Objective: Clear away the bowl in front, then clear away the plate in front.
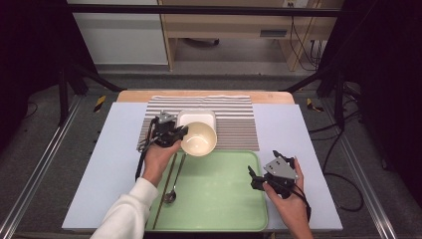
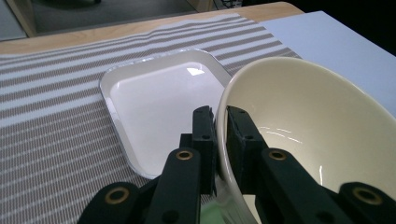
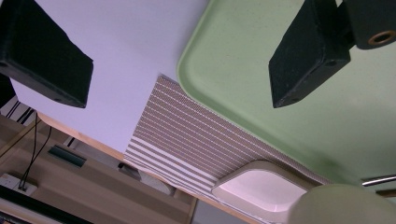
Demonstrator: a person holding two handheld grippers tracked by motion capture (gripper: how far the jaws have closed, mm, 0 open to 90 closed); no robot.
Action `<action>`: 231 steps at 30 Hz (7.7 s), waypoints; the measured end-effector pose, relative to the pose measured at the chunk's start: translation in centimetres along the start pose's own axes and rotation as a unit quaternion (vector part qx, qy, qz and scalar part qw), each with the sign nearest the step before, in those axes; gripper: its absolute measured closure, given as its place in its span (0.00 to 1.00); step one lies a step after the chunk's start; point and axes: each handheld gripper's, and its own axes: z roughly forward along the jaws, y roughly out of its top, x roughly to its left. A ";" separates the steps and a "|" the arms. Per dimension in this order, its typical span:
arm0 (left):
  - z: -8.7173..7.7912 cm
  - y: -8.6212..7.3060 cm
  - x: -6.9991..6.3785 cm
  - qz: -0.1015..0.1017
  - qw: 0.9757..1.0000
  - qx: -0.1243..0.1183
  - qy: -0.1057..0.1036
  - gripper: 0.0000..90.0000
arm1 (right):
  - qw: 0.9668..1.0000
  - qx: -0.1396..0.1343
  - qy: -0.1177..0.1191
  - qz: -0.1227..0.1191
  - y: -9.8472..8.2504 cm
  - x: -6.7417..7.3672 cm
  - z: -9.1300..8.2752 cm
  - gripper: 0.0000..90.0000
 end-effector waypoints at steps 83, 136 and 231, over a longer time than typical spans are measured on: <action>-3.1 0.2 -1.2 0.091 0.994 -0.001 0.064 0.21 | 1.000 -0.006 -0.013 0.016 0.1 -0.2 0.1 0.06; 7.6 0.9 5.3 0.005 0.990 0.078 0.115 0.59 | 1.000 -0.009 0.001 0.010 0.1 -0.3 -0.1 0.06; 4.0 2.5 3.7 -0.086 0.994 -0.015 0.065 0.99 | 1.000 -0.003 0.001 0.023 0.1 -0.3 0.3 0.10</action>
